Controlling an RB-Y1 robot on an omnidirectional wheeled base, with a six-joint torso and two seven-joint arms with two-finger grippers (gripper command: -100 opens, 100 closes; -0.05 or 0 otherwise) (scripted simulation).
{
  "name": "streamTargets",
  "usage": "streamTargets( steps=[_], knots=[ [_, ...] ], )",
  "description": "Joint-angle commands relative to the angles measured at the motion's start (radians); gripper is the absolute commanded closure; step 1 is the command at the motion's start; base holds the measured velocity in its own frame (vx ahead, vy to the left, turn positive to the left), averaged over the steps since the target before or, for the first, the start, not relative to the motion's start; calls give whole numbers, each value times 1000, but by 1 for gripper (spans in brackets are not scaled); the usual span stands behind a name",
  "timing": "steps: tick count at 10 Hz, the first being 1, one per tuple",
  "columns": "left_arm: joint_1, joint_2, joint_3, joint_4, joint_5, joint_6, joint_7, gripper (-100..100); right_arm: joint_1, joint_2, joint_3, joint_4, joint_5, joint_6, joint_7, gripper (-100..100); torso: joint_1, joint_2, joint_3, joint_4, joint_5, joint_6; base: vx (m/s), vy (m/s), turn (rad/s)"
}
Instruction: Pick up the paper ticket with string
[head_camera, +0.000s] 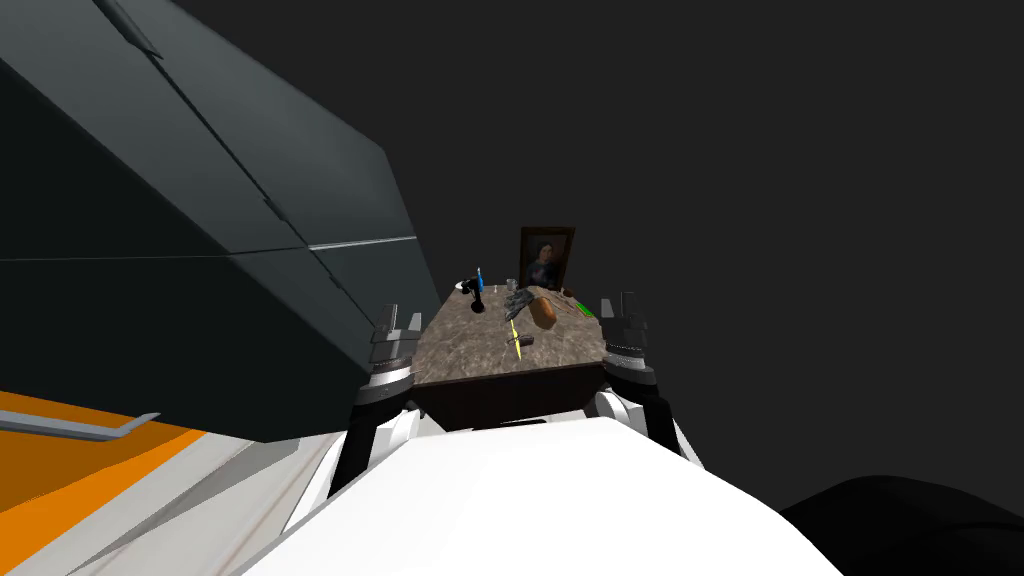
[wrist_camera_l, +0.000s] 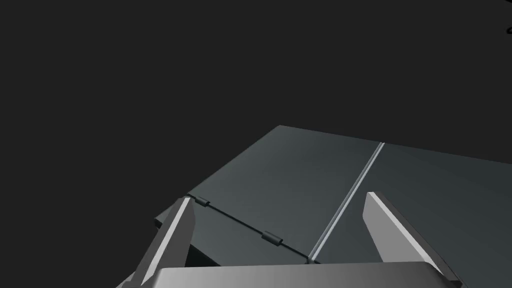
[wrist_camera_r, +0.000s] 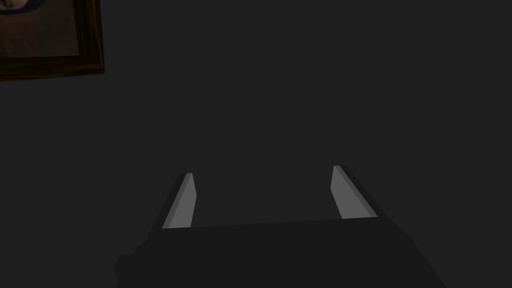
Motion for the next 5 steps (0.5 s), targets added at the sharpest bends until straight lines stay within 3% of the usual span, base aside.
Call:
streamTargets(
  steps=[1, 5],
  knots=[
    [0, 0, 0, 0, 0, 0, 0, 0, 6, -33, 12, 18, 18, 16, 16, -100, 0, 0, 0, 0, 0, 0, -119, 19, 54],
    [-1, 0, 0, 0, 0, 0, 0, 0, 19, -121, 50, 90, 81, 75, 74, -100, 1, 14, 8, 3, 0, 0, -200, 10, 86]
  ],
)
